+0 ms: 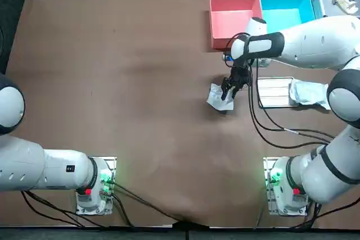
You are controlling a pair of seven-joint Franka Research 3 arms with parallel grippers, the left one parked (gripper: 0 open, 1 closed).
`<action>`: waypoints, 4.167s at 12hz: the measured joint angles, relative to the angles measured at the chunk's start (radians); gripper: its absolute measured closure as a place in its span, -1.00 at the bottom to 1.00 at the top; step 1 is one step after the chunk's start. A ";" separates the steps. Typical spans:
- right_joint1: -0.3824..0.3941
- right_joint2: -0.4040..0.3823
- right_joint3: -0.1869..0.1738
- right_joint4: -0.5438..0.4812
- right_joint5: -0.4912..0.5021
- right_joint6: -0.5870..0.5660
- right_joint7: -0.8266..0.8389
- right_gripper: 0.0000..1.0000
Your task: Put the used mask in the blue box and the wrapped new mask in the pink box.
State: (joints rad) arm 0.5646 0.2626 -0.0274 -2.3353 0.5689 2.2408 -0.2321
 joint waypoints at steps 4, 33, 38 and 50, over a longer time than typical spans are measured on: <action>0.000 0.002 0.000 0.000 0.000 0.000 0.000 0.23; -0.787 0.335 -0.057 0.824 -0.106 -0.237 -0.001 0.96; -0.790 0.406 -0.060 0.858 -0.189 -0.192 -0.001 0.16; -0.715 0.184 -0.059 0.833 -0.429 -0.557 0.002 -1.00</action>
State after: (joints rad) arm -0.1504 0.4470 -0.0863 -1.5020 0.1396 1.6835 -0.2304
